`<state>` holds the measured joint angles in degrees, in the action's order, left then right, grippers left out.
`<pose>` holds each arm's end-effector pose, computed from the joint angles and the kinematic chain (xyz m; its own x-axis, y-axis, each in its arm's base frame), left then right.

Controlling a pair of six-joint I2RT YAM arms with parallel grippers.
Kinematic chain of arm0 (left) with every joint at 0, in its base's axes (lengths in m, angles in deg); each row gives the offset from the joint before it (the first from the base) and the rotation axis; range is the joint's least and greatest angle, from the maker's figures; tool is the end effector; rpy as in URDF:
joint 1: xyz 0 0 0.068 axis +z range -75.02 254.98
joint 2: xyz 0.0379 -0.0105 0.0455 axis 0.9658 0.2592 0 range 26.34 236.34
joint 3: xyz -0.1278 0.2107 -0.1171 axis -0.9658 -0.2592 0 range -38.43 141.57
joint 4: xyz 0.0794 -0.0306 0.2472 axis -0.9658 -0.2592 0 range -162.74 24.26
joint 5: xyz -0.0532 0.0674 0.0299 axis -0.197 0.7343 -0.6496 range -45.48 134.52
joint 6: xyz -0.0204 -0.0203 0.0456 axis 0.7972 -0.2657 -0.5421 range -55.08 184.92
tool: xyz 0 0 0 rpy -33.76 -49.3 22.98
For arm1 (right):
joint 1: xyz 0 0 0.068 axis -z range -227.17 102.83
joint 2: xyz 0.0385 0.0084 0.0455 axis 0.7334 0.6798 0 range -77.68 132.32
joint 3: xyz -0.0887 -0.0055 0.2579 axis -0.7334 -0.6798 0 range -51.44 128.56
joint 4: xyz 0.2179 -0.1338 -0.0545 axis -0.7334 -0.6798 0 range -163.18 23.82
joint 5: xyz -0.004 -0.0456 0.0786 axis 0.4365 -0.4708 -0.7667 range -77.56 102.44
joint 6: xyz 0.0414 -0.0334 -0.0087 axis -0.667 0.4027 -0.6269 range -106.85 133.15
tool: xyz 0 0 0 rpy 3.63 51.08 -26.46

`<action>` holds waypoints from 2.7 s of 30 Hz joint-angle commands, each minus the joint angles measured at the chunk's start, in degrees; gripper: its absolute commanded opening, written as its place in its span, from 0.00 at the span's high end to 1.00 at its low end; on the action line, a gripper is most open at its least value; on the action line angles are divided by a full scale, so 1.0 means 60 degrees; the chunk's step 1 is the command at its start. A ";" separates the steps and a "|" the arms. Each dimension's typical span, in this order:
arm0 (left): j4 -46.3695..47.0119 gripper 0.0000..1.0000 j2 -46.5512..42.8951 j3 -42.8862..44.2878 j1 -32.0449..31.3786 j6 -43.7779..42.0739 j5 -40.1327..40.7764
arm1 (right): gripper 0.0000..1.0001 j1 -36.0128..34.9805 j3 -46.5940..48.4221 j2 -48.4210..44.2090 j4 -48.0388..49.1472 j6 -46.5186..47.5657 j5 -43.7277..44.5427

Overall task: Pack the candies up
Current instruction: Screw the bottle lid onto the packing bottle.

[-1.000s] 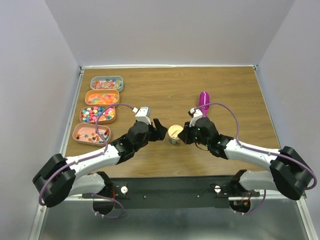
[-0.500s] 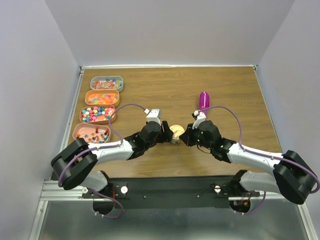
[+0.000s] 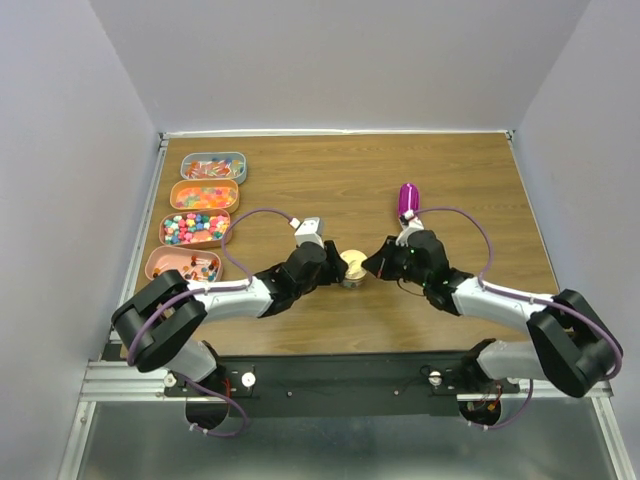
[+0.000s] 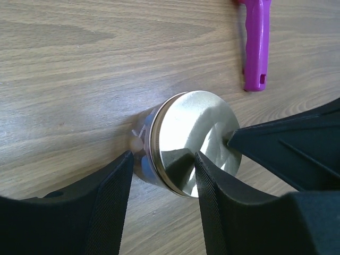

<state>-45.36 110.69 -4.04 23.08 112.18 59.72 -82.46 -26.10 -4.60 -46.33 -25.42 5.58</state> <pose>0.1873 -0.2239 0.1739 -0.6610 -0.3056 -0.6853 0.1962 0.8112 -0.5509 0.2008 0.1474 0.1740 -0.7098 0.2560 -0.6562 -0.2777 0.7544 0.5947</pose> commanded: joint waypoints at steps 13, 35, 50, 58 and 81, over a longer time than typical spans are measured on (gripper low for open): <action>0.0688 0.76 0.0369 -0.0868 0.0095 0.1497 0.0045 | 0.99 0.0828 -0.0240 0.2542 -0.1757 -0.0574 -0.1304; 0.2137 0.01 -0.2778 -0.1570 -0.0198 -0.2526 0.2300 | 0.30 0.0608 0.3404 0.0242 -0.4740 0.3759 -0.0910; 0.9464 0.01 -0.3559 -0.5526 -0.0300 -0.6236 0.0616 | 0.00 -0.0432 0.7538 0.3039 -1.0662 0.5329 0.0498; 1.1624 0.01 -0.0706 -0.5189 -0.0989 -0.7247 0.0280 | 0.00 -0.0886 0.8548 0.4181 -1.1234 0.5593 0.0541; 1.6496 0.02 0.3694 -0.4532 -0.1370 -0.8053 -0.2343 | 0.00 -0.1428 0.9194 0.5252 -1.1029 0.5783 0.0981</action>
<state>16.19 129.01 -32.06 15.28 67.75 50.69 -90.39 26.64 26.15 -112.33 8.68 8.93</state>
